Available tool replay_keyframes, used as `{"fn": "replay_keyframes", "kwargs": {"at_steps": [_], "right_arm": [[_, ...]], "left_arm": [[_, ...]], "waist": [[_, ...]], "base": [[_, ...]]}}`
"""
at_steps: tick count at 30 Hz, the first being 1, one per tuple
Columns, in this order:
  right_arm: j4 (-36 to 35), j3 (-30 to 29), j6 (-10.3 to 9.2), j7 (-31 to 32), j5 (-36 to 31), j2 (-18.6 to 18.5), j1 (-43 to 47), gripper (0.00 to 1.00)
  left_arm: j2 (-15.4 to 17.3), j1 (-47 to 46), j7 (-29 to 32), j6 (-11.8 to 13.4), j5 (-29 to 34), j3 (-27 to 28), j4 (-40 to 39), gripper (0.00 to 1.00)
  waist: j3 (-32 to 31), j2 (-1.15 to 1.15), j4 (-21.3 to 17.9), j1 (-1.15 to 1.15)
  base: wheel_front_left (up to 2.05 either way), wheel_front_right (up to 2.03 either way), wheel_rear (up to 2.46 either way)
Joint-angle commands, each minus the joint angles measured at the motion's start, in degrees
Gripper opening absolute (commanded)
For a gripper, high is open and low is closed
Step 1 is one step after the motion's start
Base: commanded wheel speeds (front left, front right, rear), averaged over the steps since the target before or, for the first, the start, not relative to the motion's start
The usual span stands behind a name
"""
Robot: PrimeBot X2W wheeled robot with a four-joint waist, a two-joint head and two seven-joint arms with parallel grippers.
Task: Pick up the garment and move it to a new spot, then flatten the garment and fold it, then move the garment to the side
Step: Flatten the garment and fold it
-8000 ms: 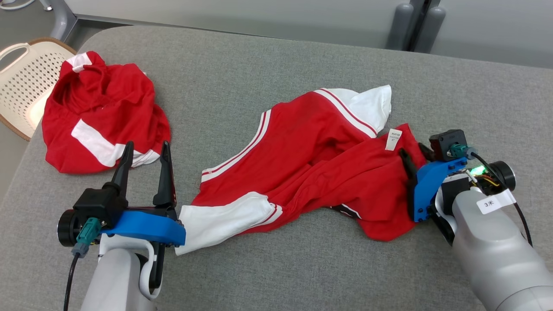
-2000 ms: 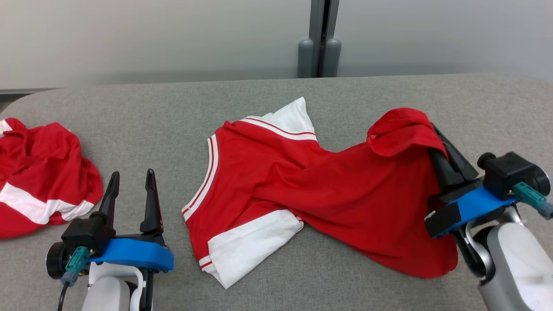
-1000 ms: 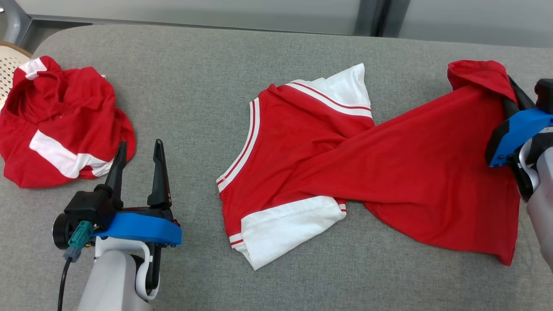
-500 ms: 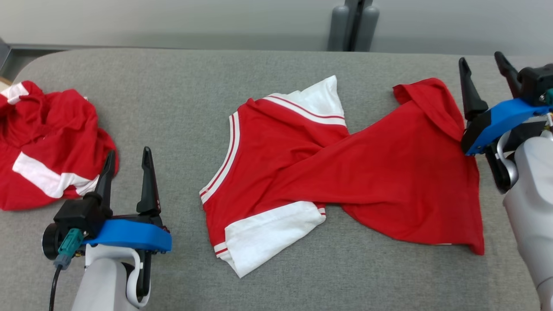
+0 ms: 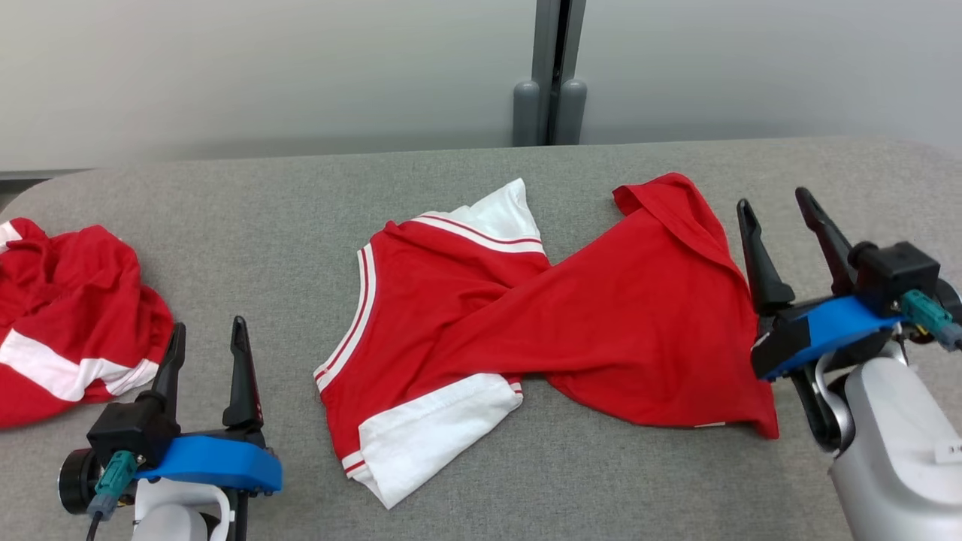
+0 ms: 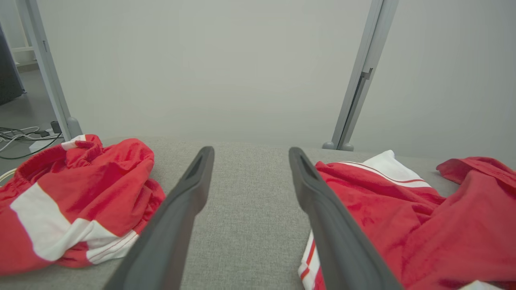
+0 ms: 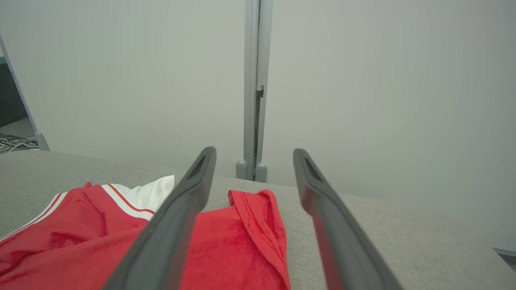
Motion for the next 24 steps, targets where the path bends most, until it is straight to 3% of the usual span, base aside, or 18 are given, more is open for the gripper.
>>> {"fn": "replay_keyframes", "kwargs": {"at_steps": [1, 14, 24], "right_arm": [[-2.23, -0.67, 0.01, -0.20, -0.30, 0.68, 2.95, 1.00], [-13.62, -6.16, 0.01, 0.68, -4.29, 7.00, 19.04, 1.00], [-18.08, -6.81, 0.01, 3.18, -6.14, 9.35, 22.86, 1.00]], "left_arm": [[0.01, 0.68, -0.15, -0.10, 0.27, 0.23, -0.20, 1.00], [-0.52, 1.83, -0.15, -0.10, 0.83, -0.32, -0.07, 1.00], [-0.13, 1.60, -0.15, -0.11, 0.70, -0.66, 0.52, 1.00]], "waist": [[-0.94, 0.00, -0.80, 0.01], [-2.27, 0.00, -0.80, 0.01], [-2.34, 0.00, -0.91, 0.01]], "base": [[0.00, 0.00, 0.00], [0.00, 0.00, 0.00], [0.00, 0.00, 0.00]]}}
